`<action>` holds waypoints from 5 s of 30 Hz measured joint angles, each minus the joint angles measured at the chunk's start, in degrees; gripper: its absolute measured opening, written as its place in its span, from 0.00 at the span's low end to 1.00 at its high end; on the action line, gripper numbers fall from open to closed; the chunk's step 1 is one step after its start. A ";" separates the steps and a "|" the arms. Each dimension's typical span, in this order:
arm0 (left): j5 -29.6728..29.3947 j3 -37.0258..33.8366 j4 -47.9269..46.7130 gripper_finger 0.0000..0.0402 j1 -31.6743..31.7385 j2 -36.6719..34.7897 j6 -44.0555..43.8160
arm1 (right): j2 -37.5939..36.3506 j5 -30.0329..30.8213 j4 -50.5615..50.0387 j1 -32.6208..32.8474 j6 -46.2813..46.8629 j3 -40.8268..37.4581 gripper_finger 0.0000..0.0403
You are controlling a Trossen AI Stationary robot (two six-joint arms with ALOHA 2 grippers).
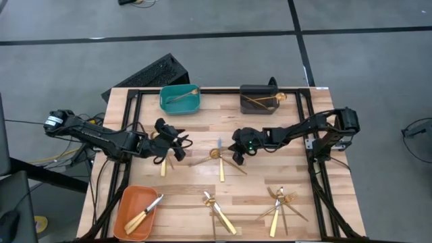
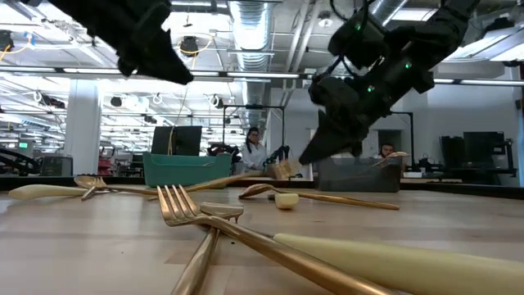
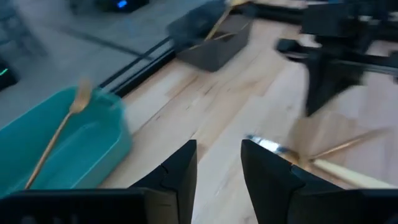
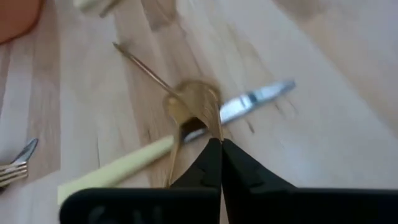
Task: Sort silverware by color (type)
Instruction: Put the gold fork into the green bin, then put the gold spoon into the black bin
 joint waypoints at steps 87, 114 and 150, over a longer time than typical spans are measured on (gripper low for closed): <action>44.36 8.57 19.65 0.05 57.44 21.57 51.08 | -3.77 24.63 6.46 4.37 4.11 0.17 0.35; 52.78 8.23 8.69 0.32 51.32 11.38 19.61 | -3.77 24.13 0.87 6.23 3.60 0.13 0.35; 22.75 3.80 12.57 0.32 10.06 19.46 17.98 | -16.15 23.14 -46.92 18.36 25.13 6.50 0.35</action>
